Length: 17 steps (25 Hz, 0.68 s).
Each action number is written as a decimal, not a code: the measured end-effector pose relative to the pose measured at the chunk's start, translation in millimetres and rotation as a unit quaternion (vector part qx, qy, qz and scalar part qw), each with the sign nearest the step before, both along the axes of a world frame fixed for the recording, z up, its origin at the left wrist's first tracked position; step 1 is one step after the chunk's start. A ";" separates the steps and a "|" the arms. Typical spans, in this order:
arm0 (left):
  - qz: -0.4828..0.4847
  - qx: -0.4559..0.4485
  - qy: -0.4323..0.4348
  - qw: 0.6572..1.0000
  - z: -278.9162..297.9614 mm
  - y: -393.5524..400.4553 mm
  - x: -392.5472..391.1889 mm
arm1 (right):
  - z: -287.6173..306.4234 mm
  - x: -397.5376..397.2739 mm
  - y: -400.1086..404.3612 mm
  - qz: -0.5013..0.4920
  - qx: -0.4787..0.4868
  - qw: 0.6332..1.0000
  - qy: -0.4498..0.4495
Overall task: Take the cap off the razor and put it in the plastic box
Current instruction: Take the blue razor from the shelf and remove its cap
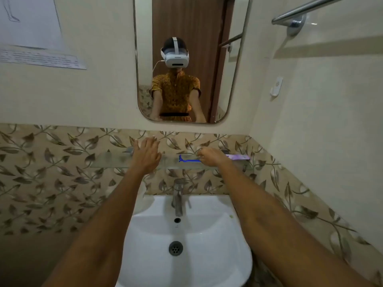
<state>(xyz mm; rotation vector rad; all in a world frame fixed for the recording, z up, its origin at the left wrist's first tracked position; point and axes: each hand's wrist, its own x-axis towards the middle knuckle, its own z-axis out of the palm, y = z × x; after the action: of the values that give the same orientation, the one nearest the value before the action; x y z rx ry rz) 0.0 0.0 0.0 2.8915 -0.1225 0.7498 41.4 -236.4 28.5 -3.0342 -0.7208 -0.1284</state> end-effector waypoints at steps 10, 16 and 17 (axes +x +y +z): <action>0.006 -0.018 0.044 0.999 -42.4 6.2 5.5 | -34.5 17.7 16.3 -0.005 -0.009 0.999 -0.046; -0.005 -0.112 0.005 0.994 -32.3 0.8 14.5 | -33.3 21.8 12.7 0.008 0.081 0.994 -0.068; -0.006 -0.124 0.010 0.992 -29.3 -1.0 16.8 | -31.4 21.0 12.0 0.010 0.097 0.992 -0.074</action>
<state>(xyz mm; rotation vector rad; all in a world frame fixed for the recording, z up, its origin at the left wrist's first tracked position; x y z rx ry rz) 16.8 -1.0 -29.3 2.6597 -0.0410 0.6810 62.4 -224.4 -2.9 -2.8539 -0.7003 -0.4020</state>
